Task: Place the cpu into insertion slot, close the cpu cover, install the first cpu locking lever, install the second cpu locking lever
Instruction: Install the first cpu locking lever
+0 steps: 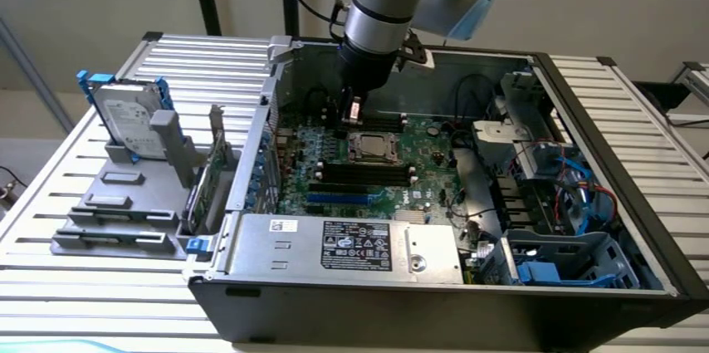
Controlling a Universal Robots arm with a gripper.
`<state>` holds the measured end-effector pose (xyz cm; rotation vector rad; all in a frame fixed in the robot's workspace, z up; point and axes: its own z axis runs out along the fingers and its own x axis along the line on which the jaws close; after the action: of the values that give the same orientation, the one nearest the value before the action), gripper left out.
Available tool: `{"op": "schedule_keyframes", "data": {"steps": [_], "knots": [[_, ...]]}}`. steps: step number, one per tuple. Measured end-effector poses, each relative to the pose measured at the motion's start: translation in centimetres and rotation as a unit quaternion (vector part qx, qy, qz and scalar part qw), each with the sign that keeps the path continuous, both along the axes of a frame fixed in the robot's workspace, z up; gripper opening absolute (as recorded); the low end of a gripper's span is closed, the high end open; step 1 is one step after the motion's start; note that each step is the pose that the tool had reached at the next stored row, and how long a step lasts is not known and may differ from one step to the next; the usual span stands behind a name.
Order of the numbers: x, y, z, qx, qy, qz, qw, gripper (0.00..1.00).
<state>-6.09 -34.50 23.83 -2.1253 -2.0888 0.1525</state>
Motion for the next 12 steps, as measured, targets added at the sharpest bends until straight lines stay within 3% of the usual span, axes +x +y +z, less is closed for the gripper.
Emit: {"op": "schedule_keyframes", "data": {"steps": [12], "knots": [[-0.18, -0.01, 0.00, 0.0001, 0.0000, 0.000, 1.0000, 0.11]]}}
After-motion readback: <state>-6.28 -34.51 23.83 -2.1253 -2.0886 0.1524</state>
